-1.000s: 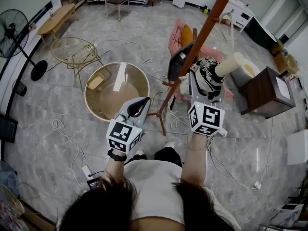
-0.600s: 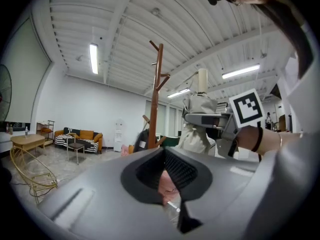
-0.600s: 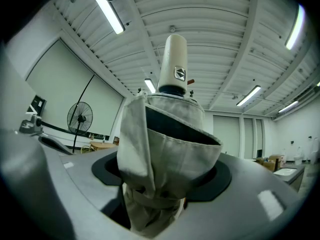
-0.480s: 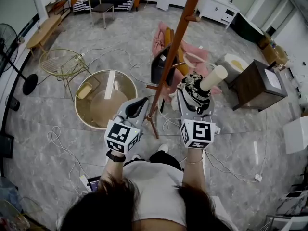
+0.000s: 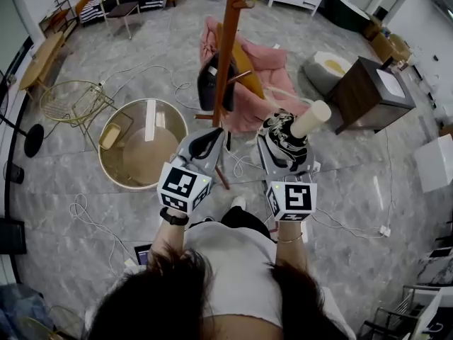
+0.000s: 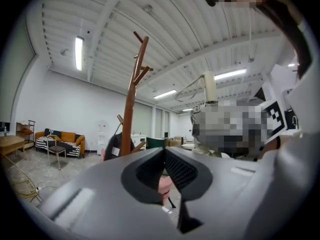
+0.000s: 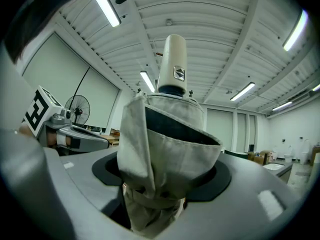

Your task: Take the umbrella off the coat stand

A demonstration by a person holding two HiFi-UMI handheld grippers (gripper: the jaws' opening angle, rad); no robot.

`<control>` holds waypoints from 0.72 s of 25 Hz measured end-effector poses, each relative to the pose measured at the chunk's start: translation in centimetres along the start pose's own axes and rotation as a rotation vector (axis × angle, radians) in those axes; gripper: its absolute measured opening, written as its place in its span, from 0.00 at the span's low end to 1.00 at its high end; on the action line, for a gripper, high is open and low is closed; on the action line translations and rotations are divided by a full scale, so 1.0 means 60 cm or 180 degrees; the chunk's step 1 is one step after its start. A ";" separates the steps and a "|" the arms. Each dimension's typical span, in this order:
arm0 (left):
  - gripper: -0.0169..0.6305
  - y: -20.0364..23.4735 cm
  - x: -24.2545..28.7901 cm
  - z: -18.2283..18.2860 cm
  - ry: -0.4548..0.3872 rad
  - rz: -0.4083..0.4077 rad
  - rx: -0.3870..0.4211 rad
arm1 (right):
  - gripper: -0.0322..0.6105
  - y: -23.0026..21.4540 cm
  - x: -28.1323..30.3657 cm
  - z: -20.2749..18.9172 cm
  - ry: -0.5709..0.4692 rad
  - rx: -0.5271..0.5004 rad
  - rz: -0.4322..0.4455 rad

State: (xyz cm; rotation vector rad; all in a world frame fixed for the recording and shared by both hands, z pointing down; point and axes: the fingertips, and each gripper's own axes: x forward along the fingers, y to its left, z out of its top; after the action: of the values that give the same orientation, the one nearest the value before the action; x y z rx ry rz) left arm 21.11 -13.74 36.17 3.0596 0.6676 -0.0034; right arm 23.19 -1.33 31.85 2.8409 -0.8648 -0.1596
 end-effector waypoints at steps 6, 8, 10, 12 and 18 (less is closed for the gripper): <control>0.12 -0.011 0.006 -0.023 0.0047 -0.0069 0.0010 | 0.55 -0.010 -0.027 -0.052 0.0186 0.0039 -0.0111; 0.12 -0.011 0.001 -0.033 0.0064 -0.0050 0.0003 | 0.55 -0.009 -0.037 -0.070 0.0247 0.0044 -0.0130; 0.12 -0.009 -0.004 -0.043 0.0093 -0.0035 0.0004 | 0.55 -0.009 -0.046 -0.087 0.0307 0.0050 -0.0150; 0.12 -0.007 -0.012 -0.057 0.0137 -0.0015 -0.0010 | 0.55 -0.006 -0.054 -0.105 0.0360 0.0069 -0.0160; 0.12 0.001 -0.038 -0.092 0.0225 0.0051 -0.0057 | 0.55 0.007 -0.076 -0.153 0.0514 0.0139 -0.0161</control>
State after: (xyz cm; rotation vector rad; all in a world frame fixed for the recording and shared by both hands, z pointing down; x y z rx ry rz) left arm 19.04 -14.71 41.72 3.0604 0.6427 0.1108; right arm 20.56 2.08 41.16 2.8688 -0.7726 0.0824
